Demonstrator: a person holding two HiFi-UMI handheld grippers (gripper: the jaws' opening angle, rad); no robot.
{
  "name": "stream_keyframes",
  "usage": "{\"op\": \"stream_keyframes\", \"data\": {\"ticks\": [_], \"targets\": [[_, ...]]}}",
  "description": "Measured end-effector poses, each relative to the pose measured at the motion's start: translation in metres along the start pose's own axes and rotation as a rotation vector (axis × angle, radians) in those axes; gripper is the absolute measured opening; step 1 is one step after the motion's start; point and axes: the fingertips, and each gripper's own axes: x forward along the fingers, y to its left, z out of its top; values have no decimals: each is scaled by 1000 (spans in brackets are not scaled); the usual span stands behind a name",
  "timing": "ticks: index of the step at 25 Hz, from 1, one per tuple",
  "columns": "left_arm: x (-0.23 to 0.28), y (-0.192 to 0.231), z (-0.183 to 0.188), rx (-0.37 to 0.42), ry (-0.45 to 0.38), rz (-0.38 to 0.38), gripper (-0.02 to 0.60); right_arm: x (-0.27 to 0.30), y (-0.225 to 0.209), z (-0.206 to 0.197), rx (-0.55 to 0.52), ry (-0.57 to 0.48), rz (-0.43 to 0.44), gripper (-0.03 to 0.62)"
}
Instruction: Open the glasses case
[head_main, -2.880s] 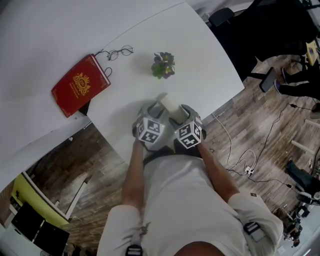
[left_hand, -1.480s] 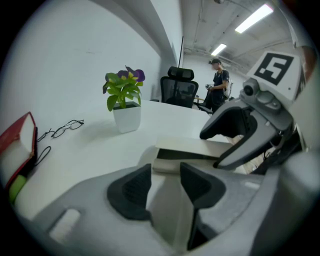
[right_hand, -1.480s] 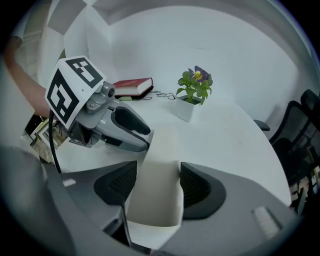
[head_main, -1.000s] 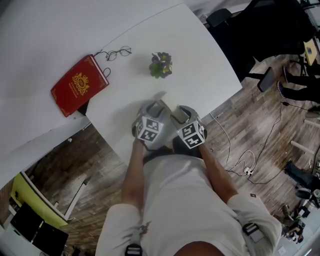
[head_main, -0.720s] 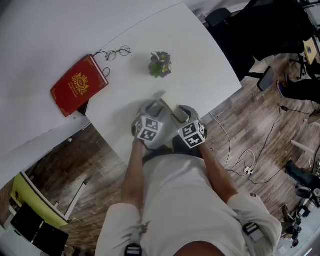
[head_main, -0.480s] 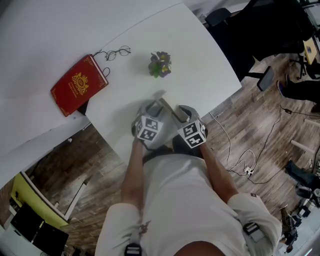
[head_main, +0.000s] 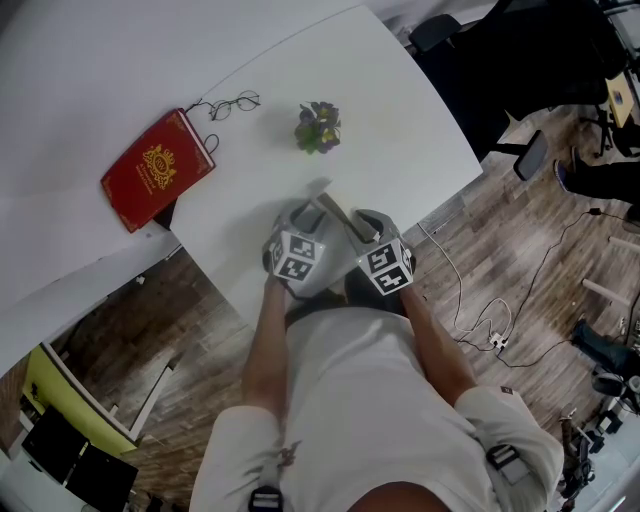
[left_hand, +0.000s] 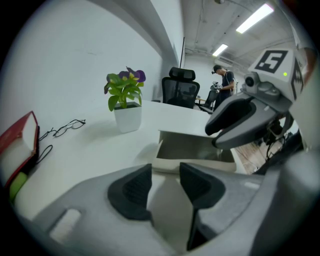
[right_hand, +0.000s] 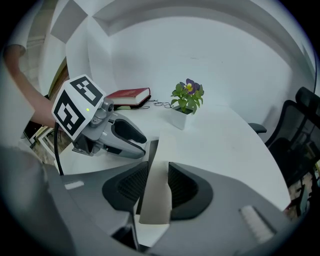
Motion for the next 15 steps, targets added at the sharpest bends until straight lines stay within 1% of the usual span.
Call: {"op": "stream_keyframes", "data": {"ticks": [8, 15], "targets": [[0, 1, 0, -4, -2, 8, 174, -3, -6, 2, 3, -10, -14, 94], [-1, 1, 0, -8, 4, 8, 175, -5, -10, 3, 18, -20, -21, 80]]}}
